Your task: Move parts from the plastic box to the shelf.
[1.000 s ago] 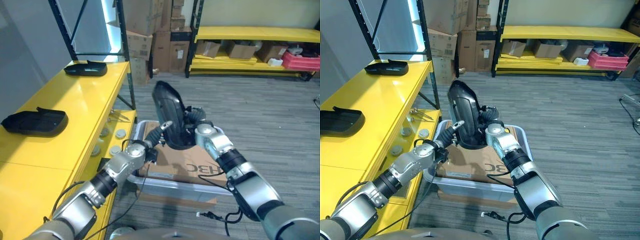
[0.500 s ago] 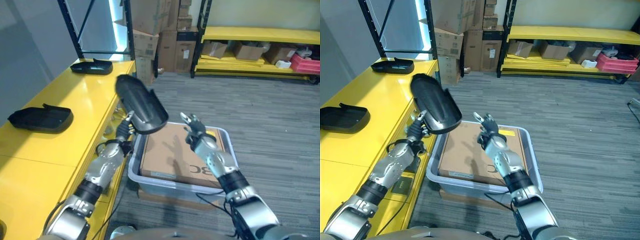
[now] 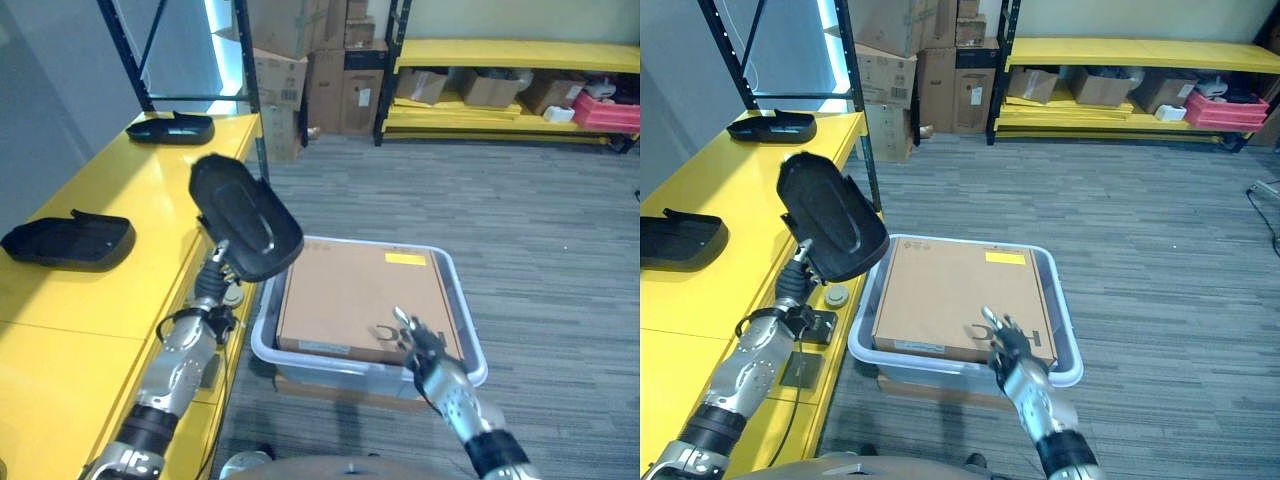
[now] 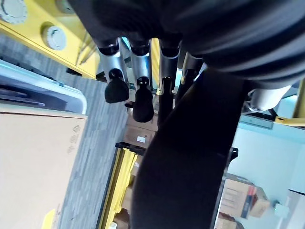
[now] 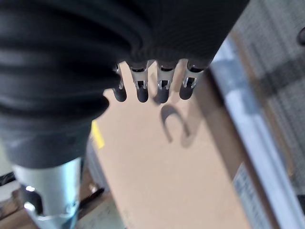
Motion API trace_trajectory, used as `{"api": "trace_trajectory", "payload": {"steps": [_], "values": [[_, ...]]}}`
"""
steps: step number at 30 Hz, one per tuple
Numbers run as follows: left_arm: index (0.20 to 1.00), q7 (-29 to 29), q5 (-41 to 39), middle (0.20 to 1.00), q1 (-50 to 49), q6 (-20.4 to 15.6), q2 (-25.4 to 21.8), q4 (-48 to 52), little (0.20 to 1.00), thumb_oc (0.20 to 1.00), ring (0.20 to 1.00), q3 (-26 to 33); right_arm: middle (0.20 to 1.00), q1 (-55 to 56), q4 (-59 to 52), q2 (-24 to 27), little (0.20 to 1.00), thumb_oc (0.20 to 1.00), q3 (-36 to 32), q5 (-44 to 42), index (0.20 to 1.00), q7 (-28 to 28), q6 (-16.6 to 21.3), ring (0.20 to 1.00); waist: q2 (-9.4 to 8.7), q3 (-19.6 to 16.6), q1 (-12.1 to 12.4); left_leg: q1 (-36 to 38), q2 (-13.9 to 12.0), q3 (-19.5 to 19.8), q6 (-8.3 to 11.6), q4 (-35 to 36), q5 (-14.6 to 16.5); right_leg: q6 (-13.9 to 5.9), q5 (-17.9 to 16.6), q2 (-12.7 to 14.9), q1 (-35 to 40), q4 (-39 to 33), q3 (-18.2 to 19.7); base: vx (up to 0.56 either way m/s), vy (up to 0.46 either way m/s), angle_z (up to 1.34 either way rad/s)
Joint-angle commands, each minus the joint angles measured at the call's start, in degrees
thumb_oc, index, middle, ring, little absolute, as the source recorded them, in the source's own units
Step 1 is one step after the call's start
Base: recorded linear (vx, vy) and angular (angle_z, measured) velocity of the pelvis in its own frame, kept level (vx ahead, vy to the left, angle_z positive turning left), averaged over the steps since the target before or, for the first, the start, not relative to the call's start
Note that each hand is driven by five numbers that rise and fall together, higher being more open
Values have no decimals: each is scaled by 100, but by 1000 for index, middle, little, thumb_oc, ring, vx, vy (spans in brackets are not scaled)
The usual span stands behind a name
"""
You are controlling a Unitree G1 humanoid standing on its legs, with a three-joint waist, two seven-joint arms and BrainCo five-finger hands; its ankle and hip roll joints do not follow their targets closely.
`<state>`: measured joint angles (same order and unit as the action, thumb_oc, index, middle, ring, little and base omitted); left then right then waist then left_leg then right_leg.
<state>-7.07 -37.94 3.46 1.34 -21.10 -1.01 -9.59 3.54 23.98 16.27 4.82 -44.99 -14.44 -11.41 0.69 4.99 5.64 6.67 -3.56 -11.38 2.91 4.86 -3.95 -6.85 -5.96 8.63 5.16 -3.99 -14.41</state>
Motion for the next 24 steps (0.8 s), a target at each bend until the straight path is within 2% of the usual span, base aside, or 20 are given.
{"api": "trace_trajectory", "payload": {"steps": [1,3,5,8,10,12,13,16,18,19,20,22,24], "values": [[200,195,75,200,550,-775,-264,145,200,200,200,283,1000,-282,-20,-51,1000,1000,-115,-161,1000,398,417,1000,28,-102,86,-317,134,334,-203,-68,177,-507,550,517,-122,832,-247,-12,-64,0],[200,301,-13,200,528,-750,-332,249,200,200,200,395,1000,-221,140,-92,1000,1000,-89,-74,1000,424,484,1000,36,-96,114,-364,153,404,-215,-61,168,-507,567,494,-155,847,-234,-5,-103,0],[200,441,73,200,502,-791,-475,375,200,200,200,455,1000,-143,256,-139,1000,1000,-70,-267,1000,403,662,1000,40,-86,114,-427,160,561,-273,-86,179,-509,608,457,-314,1167,-75,-3,-138,5],[200,601,62,200,566,-992,-574,548,200,200,200,428,1000,36,219,-94,1000,1000,-66,-262,1000,379,866,1000,66,-66,-48,-497,61,792,-264,-104,132,-332,936,196,-459,1482,277,-20,-182,21],[200,475,-25,200,661,-1144,-533,662,200,200,200,410,1000,121,241,-27,1000,1000,-38,-236,1000,408,906,1000,48,-32,-80,-672,-55,941,-102,-210,41,-173,1034,-18,-456,1346,294,-77,-292,55],[200,406,-7,200,681,-1227,-501,717,200,200,200,430,1000,136,285,30,1000,1000,-27,-148,1000,487,908,1000,37,-10,-71,-751,-146,993,-15,-268,-19,-133,1016,-73,-422,1267,249,-66,-309,74],[200,300,89,200,670,-1266,-420,928,200,200,200,499,1000,137,282,161,1000,1000,-36,-93,1000,566,870,1000,2,83,-29,-927,-332,1099,161,-395,-155,-52,972,-208,-376,1154,167,-81,-327,52],[200,187,323,200,599,-1337,-421,1106,200,200,200,607,1000,108,173,303,1000,1000,-19,-36,1000,539,753,1000,-7,183,35,-1104,-545,1127,326,-413,-384,5,924,-323,-289,1037,49,-72,-301,38],[200,139,338,200,528,-1413,-439,1202,200,200,200,725,1000,158,112,366,1000,1000,-60,-19,1000,490,708,1000,-2,226,37,-1266,-658,971,407,-416,-521,33,879,-391,-207,888,-91,-83,-246,34],[200,193,166,200,485,-1390,-508,1283,200,200,200,875,1000,296,55,387,1000,1000,-125,-69,1000,493,708,1000,4,233,-8,-1446,-783,561,465,-415,-678,47,822,-427,-131,709,-320,-108,-242,61],[200,232,100,200,457,-1396,-561,1314,200,200,200,962,1000,376,36,381,1000,1000,-151,-54,1000,504,739,1000,1,225,-37,-1548,-857,346,490,-462,-746,56,783,-428,-110,631,-457,-106,-208,73],[200,170,153,200,404,-1412,-648,1392,200,200,200,1107,1000,430,33,390,1000,1000,-150,-80,1000,544,755,1000,-39,225,-55,-1613,-920,63,505,-657,-707,83,704,-393,-75,495,-698,-96,-106,128],[200,-41,224,200,352,-1402,-701,1489,200,200,200,1218,1000,409,38,389,1000,1000,-109,4,1000,612,669,1000,-73,185,-25,-1608,-891,-7,482,-858,-568,104,635,-357,-106,403,-829,-107,-54,93]]}}
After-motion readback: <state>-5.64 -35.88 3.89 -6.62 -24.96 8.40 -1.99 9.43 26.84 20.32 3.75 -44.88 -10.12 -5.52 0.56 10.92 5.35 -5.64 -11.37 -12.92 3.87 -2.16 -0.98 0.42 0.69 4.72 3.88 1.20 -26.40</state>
